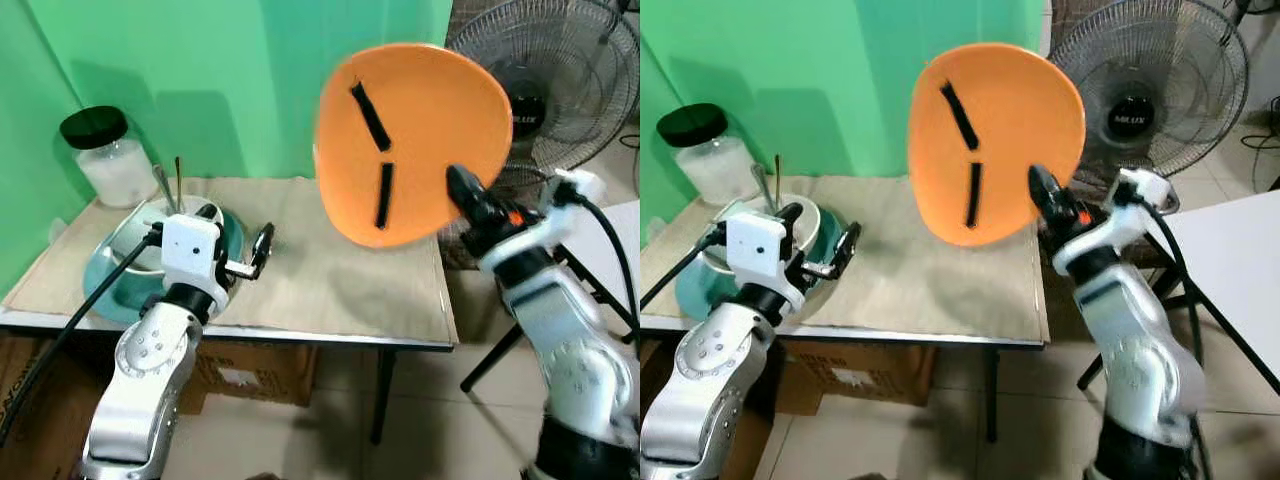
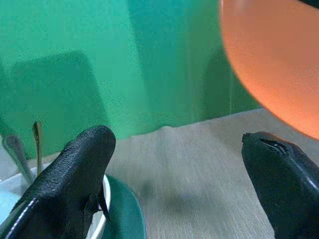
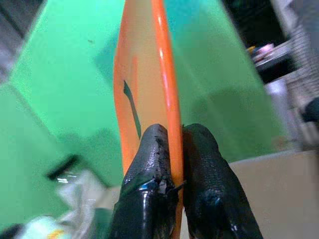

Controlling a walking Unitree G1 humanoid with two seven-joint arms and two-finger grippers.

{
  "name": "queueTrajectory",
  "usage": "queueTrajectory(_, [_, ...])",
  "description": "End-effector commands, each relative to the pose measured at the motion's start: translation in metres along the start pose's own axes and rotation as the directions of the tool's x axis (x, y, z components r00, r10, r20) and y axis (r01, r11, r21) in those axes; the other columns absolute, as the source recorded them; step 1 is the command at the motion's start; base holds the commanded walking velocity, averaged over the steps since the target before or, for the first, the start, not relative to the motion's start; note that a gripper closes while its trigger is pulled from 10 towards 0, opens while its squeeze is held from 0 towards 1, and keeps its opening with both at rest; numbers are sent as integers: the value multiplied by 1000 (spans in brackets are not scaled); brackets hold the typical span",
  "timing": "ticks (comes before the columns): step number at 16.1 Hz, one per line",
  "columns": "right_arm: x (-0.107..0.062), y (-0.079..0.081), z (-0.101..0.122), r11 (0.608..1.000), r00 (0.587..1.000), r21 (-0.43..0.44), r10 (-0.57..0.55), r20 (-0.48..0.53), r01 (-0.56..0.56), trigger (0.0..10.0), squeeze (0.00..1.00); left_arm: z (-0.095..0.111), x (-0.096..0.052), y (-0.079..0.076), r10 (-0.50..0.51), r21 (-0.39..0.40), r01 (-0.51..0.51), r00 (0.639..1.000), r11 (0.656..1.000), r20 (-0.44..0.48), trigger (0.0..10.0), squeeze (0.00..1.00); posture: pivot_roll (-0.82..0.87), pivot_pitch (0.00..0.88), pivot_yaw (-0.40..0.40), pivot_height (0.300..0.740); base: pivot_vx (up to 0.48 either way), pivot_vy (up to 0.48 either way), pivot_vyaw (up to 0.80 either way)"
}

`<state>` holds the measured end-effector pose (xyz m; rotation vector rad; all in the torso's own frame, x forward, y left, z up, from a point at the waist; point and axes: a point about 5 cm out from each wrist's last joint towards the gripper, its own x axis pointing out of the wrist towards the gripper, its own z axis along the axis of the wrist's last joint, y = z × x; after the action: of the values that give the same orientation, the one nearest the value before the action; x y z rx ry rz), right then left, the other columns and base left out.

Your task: Setting the table

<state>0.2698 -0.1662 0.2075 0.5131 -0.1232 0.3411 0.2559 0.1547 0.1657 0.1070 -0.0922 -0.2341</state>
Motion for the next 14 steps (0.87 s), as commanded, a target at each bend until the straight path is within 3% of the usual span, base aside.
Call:
queueTrajectory(1, [-4, 18, 17, 994, 996, -110, 17, 84, -7, 10000, 0, 6, -5, -1, 25, 24, -25, 1000, 999, 2, 10000, 0, -108, 0, 63, 740, 0, 0, -800])
queueTrajectory(3, [-9, 29, 19, 978, 998, -208, 34, 62, -20, 10000, 0, 8, -10, -4, 58, 14, -58, 998, 998, 5, 10000, 0, -94, 0, 34, 740, 0, 0, -800])
queueTrajectory(9, [-22, 32, 7, 940, 999, -337, -43, 13, 45, 10000, 0, 6, -25, -17, 61, 37, -60, 997, 998, -49, 10000, 0, -74, 33, 3, 740, 0, 0, -800])
queueTrajectory(14, [-22, 28, 1, 938, 995, -330, -99, 30, 103, 10000, 0, 11, -28, -6, 112, 48, -109, 992, 993, -64, 10000, 0, -44, 42, -3, 740, 0, 0, -800])
